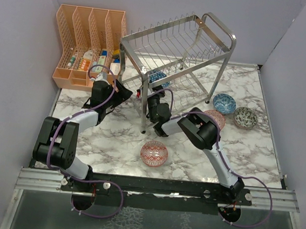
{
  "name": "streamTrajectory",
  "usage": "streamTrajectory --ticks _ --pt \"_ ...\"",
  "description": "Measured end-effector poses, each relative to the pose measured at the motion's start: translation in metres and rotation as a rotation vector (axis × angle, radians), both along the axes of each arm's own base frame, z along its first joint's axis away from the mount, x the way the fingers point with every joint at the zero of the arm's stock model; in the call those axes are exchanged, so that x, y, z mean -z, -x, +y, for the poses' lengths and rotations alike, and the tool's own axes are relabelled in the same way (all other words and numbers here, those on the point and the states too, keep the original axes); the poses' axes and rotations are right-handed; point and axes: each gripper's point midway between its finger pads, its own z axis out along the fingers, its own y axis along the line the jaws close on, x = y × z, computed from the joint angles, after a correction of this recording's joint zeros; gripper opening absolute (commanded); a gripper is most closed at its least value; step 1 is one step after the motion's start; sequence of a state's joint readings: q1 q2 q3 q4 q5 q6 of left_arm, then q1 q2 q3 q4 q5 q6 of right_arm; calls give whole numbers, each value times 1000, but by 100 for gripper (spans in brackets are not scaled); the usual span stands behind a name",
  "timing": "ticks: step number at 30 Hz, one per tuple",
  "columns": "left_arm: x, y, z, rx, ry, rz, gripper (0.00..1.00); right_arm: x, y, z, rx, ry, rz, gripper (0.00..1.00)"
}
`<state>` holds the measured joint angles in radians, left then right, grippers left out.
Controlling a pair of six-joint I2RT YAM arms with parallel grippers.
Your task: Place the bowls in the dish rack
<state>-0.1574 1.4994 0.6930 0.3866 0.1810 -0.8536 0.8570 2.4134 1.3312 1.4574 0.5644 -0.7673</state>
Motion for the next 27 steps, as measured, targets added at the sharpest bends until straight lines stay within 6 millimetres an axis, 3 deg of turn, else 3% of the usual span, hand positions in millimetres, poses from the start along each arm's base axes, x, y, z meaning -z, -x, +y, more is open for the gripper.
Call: streamTrajectory --ticks 19,27 --pt "2 0 2 -5 -13 3 77 0 -22 -21 -13 -181 145 40" --pt "2 0 2 -4 -16 2 77 7 -22 -17 -63 -206 262 40"
